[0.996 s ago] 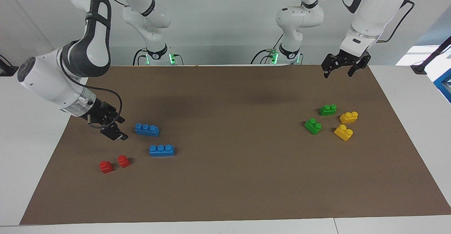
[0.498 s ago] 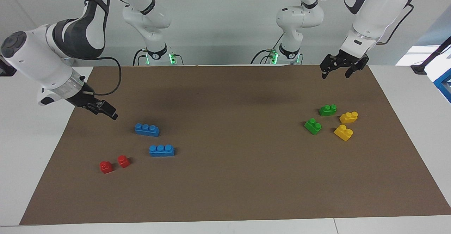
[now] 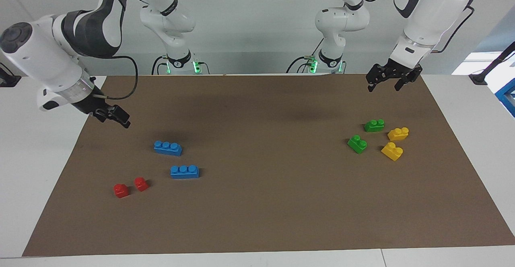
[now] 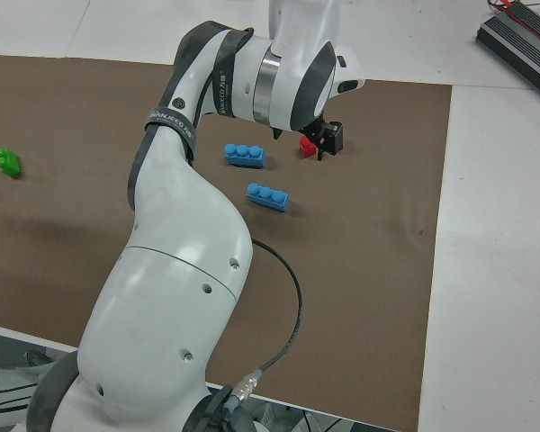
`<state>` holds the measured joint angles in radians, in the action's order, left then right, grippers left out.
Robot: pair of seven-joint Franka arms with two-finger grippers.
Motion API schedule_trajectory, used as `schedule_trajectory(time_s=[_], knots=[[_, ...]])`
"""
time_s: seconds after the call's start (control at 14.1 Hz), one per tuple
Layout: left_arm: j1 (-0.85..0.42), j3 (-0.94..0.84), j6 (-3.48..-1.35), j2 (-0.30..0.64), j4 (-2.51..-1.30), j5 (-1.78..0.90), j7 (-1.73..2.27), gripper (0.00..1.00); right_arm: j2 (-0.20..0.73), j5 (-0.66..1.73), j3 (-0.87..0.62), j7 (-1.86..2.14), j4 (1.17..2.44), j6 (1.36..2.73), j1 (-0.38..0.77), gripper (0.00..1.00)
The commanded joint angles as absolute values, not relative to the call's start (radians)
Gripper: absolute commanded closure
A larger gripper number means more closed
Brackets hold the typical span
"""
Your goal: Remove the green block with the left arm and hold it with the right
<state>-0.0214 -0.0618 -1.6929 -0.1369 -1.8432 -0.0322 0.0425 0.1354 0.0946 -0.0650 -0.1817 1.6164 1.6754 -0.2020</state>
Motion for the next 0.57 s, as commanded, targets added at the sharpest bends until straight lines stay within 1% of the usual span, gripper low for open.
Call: schedule_trajectory(time_s=[0.0,0.21,0.5], knots=[[-0.014,-0.061,-1.681,-0.135,-1.833,-0.043,0.008,0.00,0.066,0.077,-0.092,-0.153,1.626,1.626,-0.206,0.03],[-0.014,-0.060,-1.681,-0.135,-1.833,-0.043,0.009,0.00,0.020,0.072,-0.142,-0.156,1.628,1.592,-0.201,0.03],[-0.014,-0.060,-1.677,-0.135,-1.832,-0.043,0.012,0.00,-0.017,0.028,-0.146,-0.158,1.628,1.591,-0.132,0.02]])
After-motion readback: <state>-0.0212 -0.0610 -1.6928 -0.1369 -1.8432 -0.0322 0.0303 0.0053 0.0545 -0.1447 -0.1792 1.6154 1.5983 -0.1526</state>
